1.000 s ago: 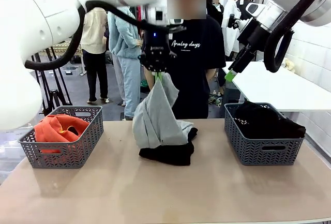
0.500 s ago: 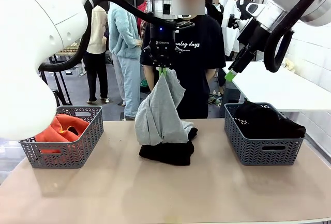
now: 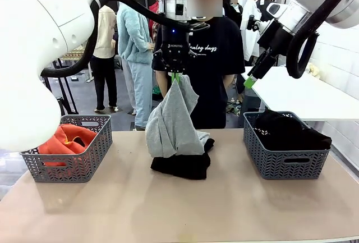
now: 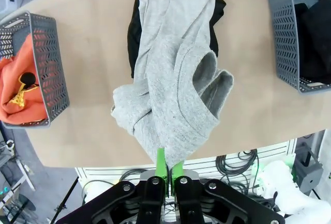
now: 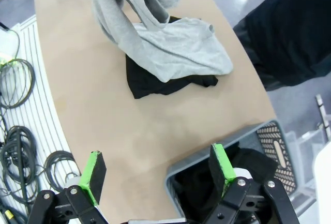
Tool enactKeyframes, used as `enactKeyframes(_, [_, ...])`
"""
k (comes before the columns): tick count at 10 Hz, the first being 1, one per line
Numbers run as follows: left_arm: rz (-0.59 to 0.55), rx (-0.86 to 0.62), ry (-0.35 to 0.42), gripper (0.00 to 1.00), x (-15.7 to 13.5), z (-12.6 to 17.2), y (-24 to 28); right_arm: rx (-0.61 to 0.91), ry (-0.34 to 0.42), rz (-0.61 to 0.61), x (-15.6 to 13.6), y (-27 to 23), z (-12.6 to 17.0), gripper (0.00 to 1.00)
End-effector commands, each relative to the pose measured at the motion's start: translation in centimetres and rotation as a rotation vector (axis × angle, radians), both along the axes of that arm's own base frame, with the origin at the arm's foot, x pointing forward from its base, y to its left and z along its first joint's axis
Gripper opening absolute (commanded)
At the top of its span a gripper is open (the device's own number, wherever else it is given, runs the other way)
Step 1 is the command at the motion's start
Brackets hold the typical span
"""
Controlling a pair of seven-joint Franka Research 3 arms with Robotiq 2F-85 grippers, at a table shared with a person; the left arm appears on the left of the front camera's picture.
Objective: Sort the tops and bottoms.
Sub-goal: Lift clothes from the center of the table with your left hand.
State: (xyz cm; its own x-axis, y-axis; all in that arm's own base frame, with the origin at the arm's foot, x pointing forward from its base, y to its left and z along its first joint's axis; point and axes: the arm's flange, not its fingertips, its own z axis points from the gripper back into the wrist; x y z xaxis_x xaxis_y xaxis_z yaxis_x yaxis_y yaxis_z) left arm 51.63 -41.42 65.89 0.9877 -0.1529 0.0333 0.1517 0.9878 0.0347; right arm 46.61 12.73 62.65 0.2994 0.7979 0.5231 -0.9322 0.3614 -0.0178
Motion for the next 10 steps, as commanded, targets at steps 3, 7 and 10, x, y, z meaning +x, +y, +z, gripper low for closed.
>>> enactKeyframes(3, [-0.003,-0.013,0.016,0.00,-0.36,0.47,0.44,-0.006,0.003,0.000,0.00,0.02,-0.04,1.00])
enactKeyframes(7, [-0.003,-0.013,0.016,0.00,-0.36,0.47,0.44,-0.006,0.003,0.000,0.00,0.02,-0.04,1.00])
enactKeyframes(10, [-0.003,-0.013,0.016,0.00,-0.36,0.47,0.44,-0.006,0.003,0.000,0.00,0.02,-0.04,1.00])
